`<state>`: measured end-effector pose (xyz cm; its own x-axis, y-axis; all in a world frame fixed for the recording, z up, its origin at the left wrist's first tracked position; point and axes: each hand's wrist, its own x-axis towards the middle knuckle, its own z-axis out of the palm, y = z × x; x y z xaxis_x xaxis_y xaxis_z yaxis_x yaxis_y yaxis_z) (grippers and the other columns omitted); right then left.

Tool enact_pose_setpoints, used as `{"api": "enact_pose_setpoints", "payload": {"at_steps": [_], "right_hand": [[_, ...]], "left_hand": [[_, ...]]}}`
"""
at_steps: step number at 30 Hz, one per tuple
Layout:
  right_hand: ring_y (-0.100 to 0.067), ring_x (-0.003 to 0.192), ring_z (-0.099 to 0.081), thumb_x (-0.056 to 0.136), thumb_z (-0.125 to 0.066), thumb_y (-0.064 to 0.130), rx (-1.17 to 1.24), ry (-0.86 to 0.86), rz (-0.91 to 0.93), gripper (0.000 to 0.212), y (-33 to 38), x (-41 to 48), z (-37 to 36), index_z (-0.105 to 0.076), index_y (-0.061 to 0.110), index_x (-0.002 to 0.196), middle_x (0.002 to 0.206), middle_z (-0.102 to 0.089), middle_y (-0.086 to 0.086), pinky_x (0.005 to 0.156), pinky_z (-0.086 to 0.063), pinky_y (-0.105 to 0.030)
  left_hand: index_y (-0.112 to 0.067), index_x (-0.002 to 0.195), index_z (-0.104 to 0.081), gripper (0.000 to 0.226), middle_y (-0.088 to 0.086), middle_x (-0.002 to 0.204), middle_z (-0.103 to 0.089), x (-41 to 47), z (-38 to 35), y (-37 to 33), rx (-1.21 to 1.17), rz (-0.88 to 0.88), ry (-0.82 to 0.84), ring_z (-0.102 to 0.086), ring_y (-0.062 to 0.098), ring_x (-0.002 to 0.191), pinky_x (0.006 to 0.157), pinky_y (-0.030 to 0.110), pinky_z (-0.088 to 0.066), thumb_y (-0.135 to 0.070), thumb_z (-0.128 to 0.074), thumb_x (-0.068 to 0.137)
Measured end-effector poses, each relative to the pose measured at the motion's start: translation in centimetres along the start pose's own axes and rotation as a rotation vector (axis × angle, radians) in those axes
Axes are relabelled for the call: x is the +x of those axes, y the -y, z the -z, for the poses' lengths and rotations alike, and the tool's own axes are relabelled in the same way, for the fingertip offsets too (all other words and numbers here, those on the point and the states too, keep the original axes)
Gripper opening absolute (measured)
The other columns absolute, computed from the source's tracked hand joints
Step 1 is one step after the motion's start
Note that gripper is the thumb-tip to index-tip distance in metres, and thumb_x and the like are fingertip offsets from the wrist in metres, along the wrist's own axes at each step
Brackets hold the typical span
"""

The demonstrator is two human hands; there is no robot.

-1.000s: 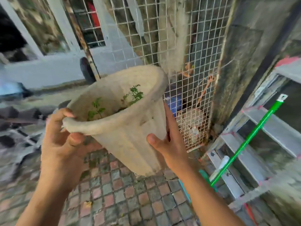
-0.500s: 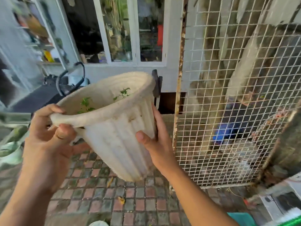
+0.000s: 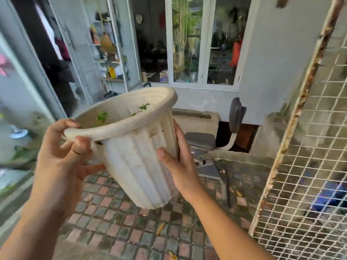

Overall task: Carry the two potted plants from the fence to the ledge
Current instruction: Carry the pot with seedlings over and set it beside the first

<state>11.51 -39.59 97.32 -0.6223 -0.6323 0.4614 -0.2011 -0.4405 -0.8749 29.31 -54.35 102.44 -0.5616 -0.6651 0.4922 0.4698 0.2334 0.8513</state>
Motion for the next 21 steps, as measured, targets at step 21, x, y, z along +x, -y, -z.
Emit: {"api": "enact_pose_setpoints", "payload": {"at_steps": [21], "right_hand": [[0.002, 0.137, -0.054, 0.066, -0.071, 0.081, 0.065, 0.307, 0.000, 0.093, -16.8, 34.7, -2.2, -0.037, 0.055, 0.149, 0.146, -0.055, 0.027, 0.110, -0.049, -0.023]], "left_hand": [[-0.042, 0.112, -0.052, 0.030, -0.013, 0.086, -0.073, 26.9, 2.2, 13.8, 0.210, 0.028, -0.405, -0.068, 0.009, 0.075, 0.061, 0.034, -0.064, -0.040, -0.073, 0.090]]}}
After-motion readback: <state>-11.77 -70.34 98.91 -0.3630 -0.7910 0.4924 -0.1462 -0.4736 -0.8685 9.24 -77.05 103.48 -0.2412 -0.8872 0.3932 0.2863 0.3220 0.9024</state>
